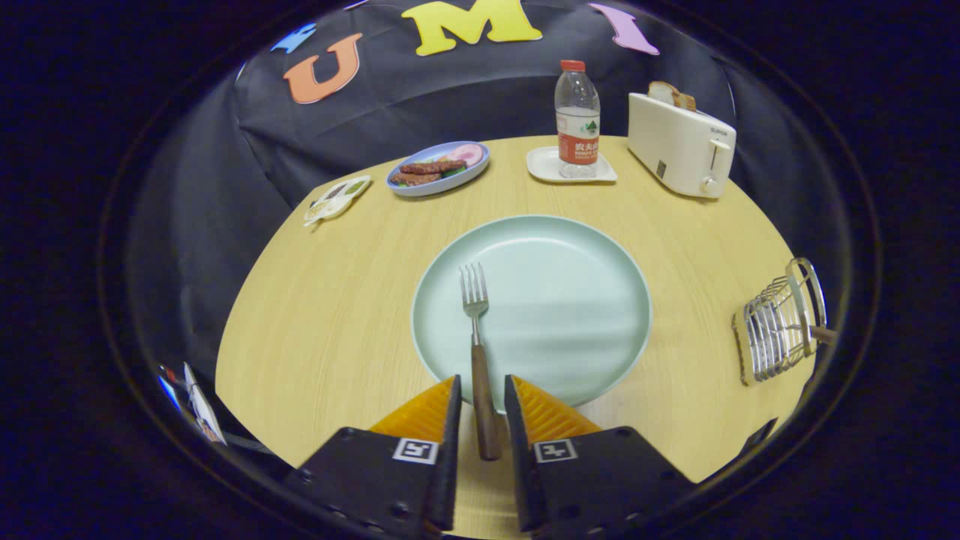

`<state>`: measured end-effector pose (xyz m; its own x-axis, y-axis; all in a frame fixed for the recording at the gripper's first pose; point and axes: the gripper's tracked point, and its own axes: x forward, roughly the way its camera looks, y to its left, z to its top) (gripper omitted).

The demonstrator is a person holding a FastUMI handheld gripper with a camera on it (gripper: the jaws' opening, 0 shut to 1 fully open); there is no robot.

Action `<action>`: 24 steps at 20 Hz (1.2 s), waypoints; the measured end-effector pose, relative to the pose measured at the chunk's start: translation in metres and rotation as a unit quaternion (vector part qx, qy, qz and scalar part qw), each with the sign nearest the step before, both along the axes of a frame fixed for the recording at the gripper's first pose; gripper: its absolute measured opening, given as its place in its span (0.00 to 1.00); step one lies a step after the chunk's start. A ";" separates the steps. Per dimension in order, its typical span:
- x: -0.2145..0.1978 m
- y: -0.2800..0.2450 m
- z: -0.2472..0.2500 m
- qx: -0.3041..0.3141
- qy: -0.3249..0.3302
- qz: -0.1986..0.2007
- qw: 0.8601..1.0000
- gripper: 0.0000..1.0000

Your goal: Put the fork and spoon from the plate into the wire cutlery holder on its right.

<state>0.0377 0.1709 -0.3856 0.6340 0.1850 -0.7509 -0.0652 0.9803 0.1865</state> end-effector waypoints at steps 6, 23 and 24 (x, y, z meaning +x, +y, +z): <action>0.001 0.003 -0.003 -0.004 0.001 0.007 1.000 0.08; -0.006 0.004 0.011 0.009 0.021 0.019 1.000 0.04; -0.007 0.001 0.017 0.008 0.017 0.023 1.000 0.04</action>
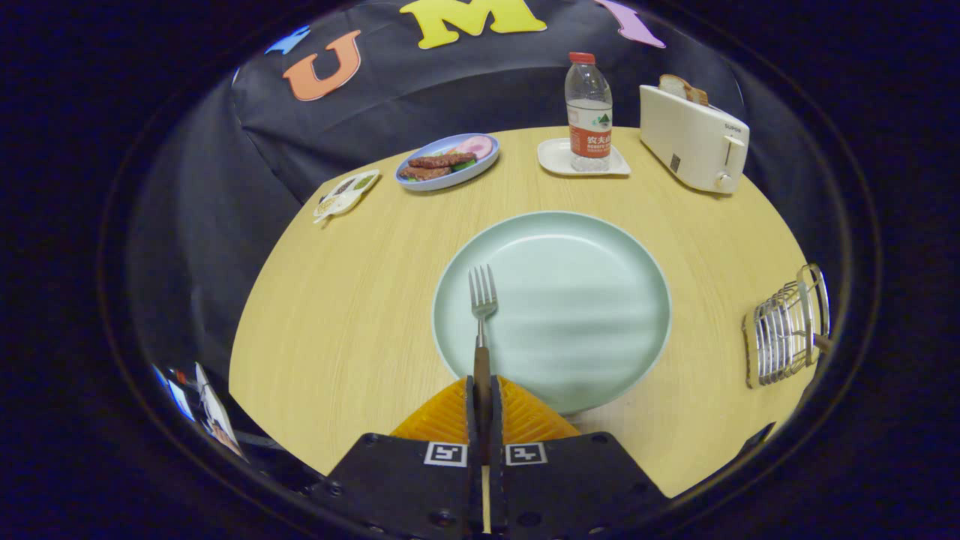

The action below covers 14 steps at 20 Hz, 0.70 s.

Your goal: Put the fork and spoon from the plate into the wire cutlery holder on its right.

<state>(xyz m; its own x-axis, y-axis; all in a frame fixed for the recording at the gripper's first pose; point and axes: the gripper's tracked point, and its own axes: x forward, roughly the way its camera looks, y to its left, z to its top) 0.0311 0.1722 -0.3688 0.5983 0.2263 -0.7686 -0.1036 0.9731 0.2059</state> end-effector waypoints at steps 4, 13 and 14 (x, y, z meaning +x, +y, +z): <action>0.000 -0.011 0.025 -0.001 -0.021 0.013 1.000 0.04; -0.004 -0.048 0.074 -0.003 -0.044 0.029 0.999 0.04; -0.007 -0.056 0.080 -0.005 -0.043 0.031 0.999 0.04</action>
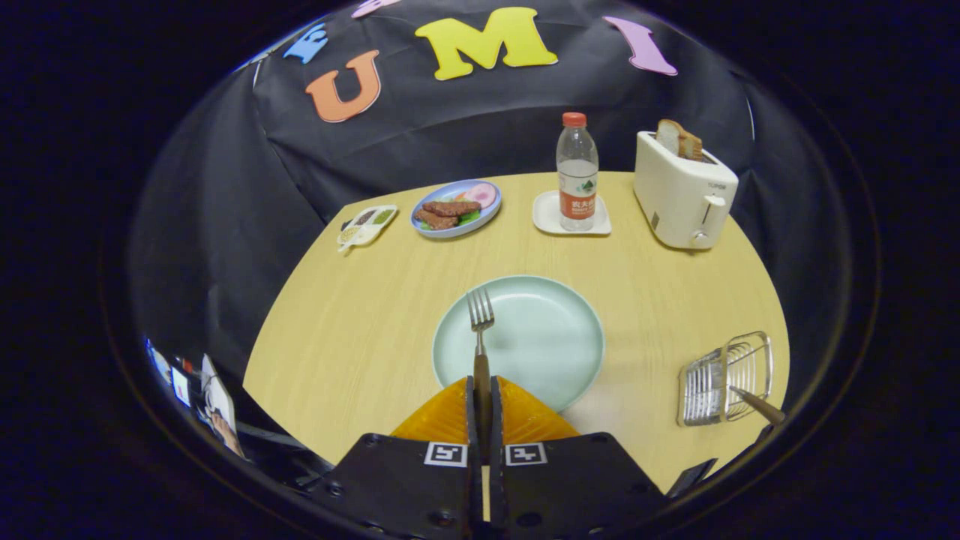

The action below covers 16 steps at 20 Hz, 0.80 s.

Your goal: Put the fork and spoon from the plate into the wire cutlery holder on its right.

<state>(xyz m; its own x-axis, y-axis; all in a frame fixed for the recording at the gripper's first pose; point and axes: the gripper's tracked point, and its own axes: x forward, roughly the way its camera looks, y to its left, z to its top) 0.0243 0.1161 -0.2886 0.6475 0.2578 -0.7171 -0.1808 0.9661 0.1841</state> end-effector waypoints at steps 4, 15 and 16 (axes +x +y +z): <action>-0.011 -0.043 0.019 -0.008 0.004 0.000 1.000 0.04; -0.051 -0.200 0.049 -0.036 0.028 -0.040 0.998 0.04; -0.056 -0.212 0.049 -0.040 0.034 -0.044 0.998 0.04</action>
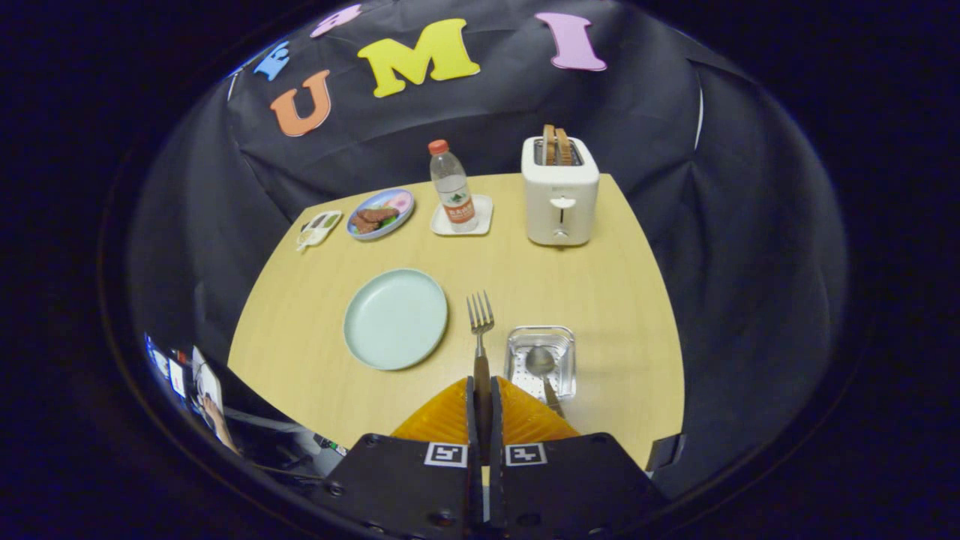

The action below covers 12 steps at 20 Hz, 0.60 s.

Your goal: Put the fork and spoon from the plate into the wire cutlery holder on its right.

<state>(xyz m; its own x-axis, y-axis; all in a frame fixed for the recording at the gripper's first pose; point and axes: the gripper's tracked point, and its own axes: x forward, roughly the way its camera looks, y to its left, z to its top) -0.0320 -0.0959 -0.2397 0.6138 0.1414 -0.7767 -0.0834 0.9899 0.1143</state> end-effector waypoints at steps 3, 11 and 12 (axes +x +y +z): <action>-0.016 -0.026 -0.003 0.004 0.032 -0.017 0.999 0.04; -0.020 -0.040 -0.017 0.026 0.098 -0.045 0.994 0.04; -0.016 -0.039 -0.019 0.025 0.102 -0.047 0.993 0.04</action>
